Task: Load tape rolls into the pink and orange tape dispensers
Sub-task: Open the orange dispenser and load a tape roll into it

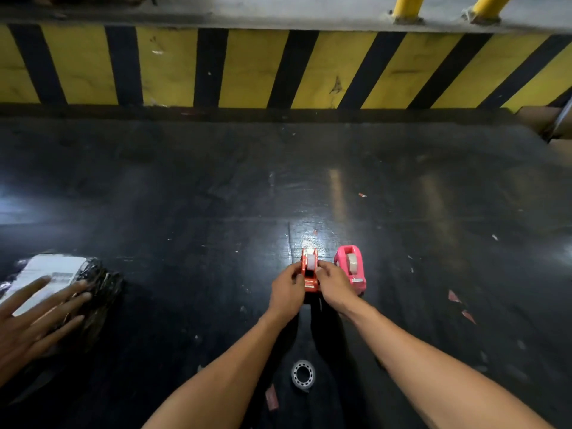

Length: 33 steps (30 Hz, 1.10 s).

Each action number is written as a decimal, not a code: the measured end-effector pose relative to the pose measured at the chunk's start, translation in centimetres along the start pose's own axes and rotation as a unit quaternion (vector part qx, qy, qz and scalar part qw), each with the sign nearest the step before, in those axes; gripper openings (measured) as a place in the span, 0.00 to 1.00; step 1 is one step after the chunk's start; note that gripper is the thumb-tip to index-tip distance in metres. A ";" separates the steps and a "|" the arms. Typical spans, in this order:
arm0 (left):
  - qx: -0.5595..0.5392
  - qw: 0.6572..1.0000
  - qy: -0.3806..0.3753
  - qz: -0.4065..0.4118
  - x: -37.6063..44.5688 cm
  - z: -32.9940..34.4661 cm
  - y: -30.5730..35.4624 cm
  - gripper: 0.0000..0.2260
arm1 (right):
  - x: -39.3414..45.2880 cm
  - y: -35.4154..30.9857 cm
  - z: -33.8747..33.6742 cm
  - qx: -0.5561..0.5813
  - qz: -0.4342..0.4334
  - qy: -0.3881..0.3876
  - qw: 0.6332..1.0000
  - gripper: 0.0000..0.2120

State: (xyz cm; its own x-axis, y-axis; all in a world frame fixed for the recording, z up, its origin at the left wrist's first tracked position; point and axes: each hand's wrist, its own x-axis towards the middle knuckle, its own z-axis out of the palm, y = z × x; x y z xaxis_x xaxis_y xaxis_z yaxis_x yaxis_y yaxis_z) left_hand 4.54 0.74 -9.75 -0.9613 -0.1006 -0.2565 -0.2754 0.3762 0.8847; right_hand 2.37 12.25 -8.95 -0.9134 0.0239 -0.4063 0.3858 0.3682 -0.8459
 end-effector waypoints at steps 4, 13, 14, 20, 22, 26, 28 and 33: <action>-0.175 0.979 -0.020 -0.105 -0.8 0.0 -0.4 0.07 | -1.9 0.9 -0.3 0.065 0.009 0.023 0.998 0.06; -0.288 0.932 -0.087 -0.203 -5.7 -2.2 -0.9 0.08 | -7.2 2.5 -1.0 0.181 0.057 -0.075 0.979 0.11; -0.297 0.928 -0.085 -0.209 -6.0 -2.4 -0.7 0.07 | -7.6 2.2 -1.1 0.188 0.058 -0.081 0.977 0.12; -0.259 0.945 0.023 -0.198 -7.0 -3.3 -1.4 0.06 | -9.1 1.6 -2.6 0.250 0.069 -0.044 0.965 0.16; -0.149 0.971 0.094 -0.161 -7.2 -4.0 -1.6 0.07 | -9.8 1.8 -3.6 0.257 0.064 -0.040 0.963 0.15; 0.035 0.986 0.127 -0.104 -5.6 -5.0 -2.2 0.05 | -11.8 2.3 -5.1 0.258 0.064 -0.071 0.961 0.12; 0.122 0.981 0.108 -0.107 -4.1 -4.8 -3.5 0.08 | -12.4 2.8 -5.7 0.254 0.064 -0.077 0.962 0.13; 0.228 0.961 0.074 -0.138 -5.5 -4.5 -3.6 0.15 | -13.3 3.9 -7.0 0.257 0.065 -0.075 0.961 0.16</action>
State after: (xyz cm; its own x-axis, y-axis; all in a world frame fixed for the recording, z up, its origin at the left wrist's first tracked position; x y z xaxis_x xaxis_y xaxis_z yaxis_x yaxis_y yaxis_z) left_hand 10.75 -4.24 -9.79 -0.8515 -0.3723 -0.3694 -0.5213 0.6778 0.5185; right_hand 15.13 19.87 -4.40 -0.8396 -0.1102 -0.5319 0.5429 -0.1376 -0.8284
